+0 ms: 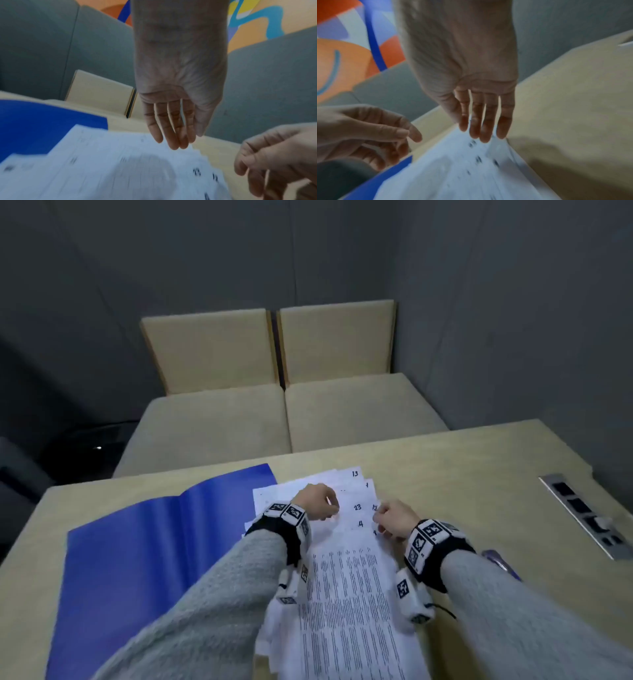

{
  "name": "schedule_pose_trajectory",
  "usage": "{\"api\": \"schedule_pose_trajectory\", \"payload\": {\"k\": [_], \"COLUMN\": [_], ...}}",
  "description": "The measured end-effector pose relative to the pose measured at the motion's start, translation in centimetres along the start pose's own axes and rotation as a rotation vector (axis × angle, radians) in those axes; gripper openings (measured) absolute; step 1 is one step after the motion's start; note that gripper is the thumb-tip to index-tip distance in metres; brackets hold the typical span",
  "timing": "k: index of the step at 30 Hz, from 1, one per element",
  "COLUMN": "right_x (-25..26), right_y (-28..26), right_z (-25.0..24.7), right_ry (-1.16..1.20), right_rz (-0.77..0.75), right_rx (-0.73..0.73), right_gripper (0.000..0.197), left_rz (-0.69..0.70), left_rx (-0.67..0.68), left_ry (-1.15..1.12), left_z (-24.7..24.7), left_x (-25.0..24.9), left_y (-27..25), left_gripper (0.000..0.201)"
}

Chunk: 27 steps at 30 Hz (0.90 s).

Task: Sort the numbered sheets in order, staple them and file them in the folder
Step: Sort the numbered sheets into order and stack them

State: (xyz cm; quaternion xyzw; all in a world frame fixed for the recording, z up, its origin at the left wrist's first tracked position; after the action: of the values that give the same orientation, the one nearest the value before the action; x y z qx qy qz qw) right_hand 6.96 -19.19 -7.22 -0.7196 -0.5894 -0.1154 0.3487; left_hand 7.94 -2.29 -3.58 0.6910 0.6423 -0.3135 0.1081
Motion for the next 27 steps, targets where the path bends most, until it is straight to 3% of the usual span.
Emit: {"api": "schedule_pose_trajectory", "payload": {"k": [4,6,9,13,19,23,27], "right_x": [-4.4,-5.3,-5.5,-5.7,-6.2,-6.7,-6.9], "right_y": [0.1,-0.3,-0.2,-0.1,-0.8,-0.9,-2.0], "right_z": [2.2,3.4,4.0,4.3,3.8,2.7,3.2], "right_ry": [0.052,0.129,0.137,0.102,0.180,0.200,0.236], "right_rz": [0.153,0.194,0.179,0.137,0.138,0.137,0.129], "right_rx": [-0.035,-0.024,-0.065,-0.110,-0.134,-0.154,-0.103], "right_gripper": [0.008,0.022,0.040,0.045,0.057,0.062,0.031], "left_rz": [-0.060,-0.059,-0.028,0.031,-0.024,0.005,0.046], "left_rx": [0.033,0.084,0.139,0.048,-0.036,-0.128,-0.136], "left_ry": [0.059,0.056,0.126,0.316,0.375,0.274,0.045], "left_z": [3.5,5.1,6.8,7.3,7.2,6.6,6.2], "left_x": [2.5,3.1,3.5,3.2,2.4,1.7,1.3], "left_y": [0.3,0.3,0.3,-0.2,-1.2,-2.0,-3.8], "left_gripper": [0.020,0.030,0.051,0.057,0.050,0.031,0.009]}}
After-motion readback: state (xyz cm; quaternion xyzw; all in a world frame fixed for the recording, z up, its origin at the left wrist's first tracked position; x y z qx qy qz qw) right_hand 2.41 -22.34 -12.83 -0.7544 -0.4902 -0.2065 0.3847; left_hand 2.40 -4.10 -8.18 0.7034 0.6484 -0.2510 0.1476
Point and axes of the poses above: each hand's wrist, its own y-axis towards the middle knuckle, its own z-axis out of the palm, x = y × z, the point moved 9 cm from there along y, towards the middle knuckle, and after that the axes turned 11 degrees about -x, right-handed, at the moved point
